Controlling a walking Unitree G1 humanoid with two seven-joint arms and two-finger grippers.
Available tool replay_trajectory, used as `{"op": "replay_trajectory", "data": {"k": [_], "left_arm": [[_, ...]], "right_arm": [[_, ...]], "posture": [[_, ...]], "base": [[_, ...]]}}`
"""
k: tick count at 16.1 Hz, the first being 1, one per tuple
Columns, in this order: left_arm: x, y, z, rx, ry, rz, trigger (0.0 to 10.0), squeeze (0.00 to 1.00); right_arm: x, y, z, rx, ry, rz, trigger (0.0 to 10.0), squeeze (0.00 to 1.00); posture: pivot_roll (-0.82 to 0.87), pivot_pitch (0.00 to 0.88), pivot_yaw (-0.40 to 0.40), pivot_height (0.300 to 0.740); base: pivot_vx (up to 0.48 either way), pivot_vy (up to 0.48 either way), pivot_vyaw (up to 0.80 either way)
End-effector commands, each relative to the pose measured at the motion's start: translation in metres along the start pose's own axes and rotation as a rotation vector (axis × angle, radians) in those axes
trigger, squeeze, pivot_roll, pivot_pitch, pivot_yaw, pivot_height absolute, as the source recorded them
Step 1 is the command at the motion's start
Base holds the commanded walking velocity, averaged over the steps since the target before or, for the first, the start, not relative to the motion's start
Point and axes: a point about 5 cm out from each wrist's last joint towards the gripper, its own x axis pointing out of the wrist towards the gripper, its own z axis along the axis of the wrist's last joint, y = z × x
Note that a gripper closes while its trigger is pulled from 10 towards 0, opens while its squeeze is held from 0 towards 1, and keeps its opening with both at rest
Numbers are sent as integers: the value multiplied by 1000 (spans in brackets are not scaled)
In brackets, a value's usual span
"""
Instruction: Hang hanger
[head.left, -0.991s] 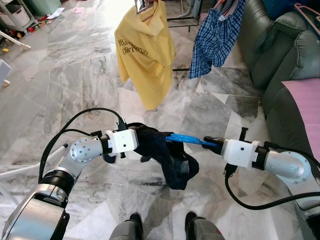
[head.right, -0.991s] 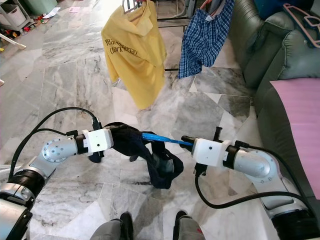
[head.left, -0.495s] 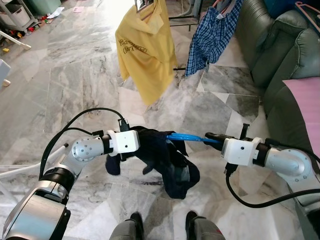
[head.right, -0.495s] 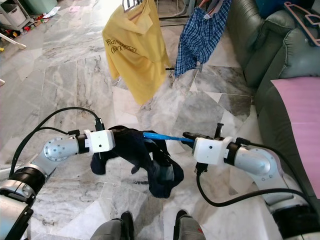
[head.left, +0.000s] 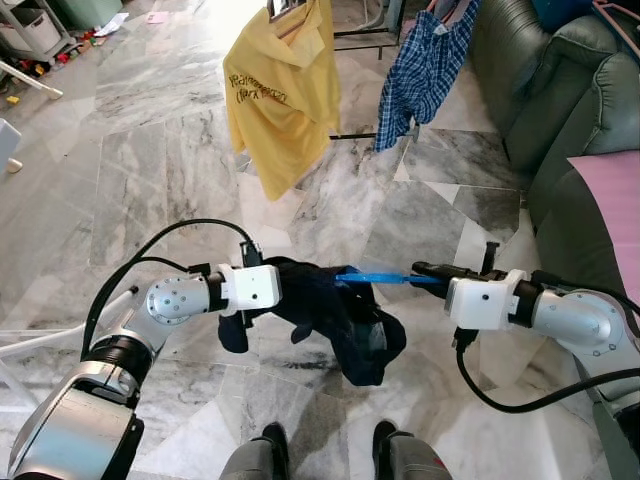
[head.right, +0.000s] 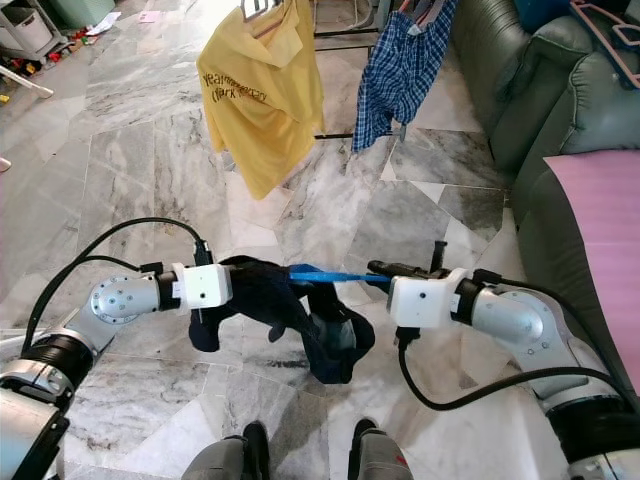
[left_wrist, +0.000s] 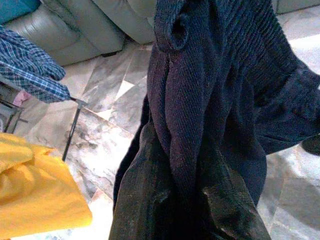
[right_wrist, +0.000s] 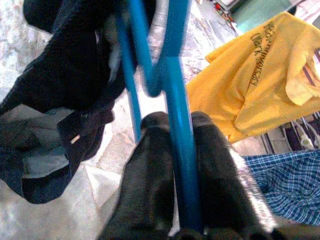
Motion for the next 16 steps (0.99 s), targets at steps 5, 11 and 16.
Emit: {"op": "replay_trajectory", "data": {"k": [5,11,16], "left_arm": [[-6,1,-7,-39,30,32,0,0],[-17,17,-20,-61,149,165,0,0],[-26,29,-23,-65,186,252,0,0]], "right_arm": [[-4,0,0,69,-15,33,10000,1000],[-27,-9,-11,149,49,40,10000,1000],[-35,-21,-1,330,-30,-119,10000,1000]], "posture": [[-119,260,110,740],[-123,261,107,740],[-122,261,104,740]], "base": [[0,0,0],[0,0,0],[0,0,0]]}}
